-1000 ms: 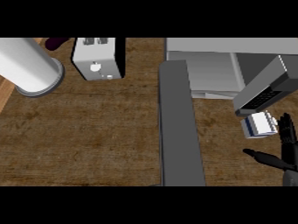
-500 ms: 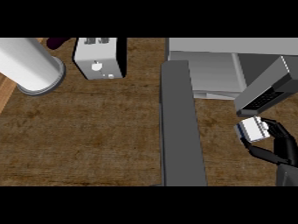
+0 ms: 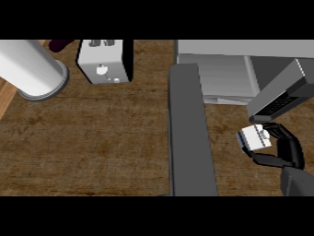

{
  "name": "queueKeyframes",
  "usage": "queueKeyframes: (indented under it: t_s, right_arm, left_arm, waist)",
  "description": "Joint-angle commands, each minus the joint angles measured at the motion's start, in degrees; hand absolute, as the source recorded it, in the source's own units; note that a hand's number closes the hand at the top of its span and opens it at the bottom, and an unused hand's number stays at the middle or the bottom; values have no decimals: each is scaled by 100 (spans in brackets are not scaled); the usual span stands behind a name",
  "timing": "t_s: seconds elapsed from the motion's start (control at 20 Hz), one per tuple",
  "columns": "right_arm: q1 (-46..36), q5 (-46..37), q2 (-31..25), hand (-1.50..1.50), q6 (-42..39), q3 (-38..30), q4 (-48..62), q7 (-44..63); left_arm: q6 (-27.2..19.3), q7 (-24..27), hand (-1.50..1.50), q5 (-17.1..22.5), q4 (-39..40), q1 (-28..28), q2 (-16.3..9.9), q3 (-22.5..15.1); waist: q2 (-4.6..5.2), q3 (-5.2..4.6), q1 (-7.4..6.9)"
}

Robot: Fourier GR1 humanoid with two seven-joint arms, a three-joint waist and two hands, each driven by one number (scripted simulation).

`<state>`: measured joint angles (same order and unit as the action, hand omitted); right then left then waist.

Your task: Pick up the milk, place it into the microwave and close the microwave

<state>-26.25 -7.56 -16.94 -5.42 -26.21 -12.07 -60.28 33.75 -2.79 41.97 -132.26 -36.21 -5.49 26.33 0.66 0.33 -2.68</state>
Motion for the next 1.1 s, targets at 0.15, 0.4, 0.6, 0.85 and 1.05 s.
queueKeyframes:
  t_s: [0.15, 0.4, 0.6, 0.85, 1.05]
  right_arm:
    - [-115, -351, 905, 150, -65, 472, -112, -695]
    - [-418, -519, 1072, 150, 468, 644, -245, -446]
    - [-757, -500, 921, 150, 639, 594, -306, -203]
    - [-1280, -470, 637, 150, 521, 511, -104, 177]
    - [-1795, -470, 550, 150, 632, 500, 5, 668]
  left_arm:
    - [-66, -100, -150, 379, -230, -8, -54, 137]
    - [85, -125, -150, 543, -209, -174, -36, 301]
    - [279, -133, -150, 487, -264, -299, 132, 247]
    - [230, -293, -150, 733, -142, -252, -150, 531]
    - [-40, -492, -150, 375, -446, -27, 151, 158]
  waist:
    - [-28, -13, 73]
    - [-37, -20, 89]
    - [-34, -20, 82]
    - [-9, -17, 32]
    - [-3, -18, 54]
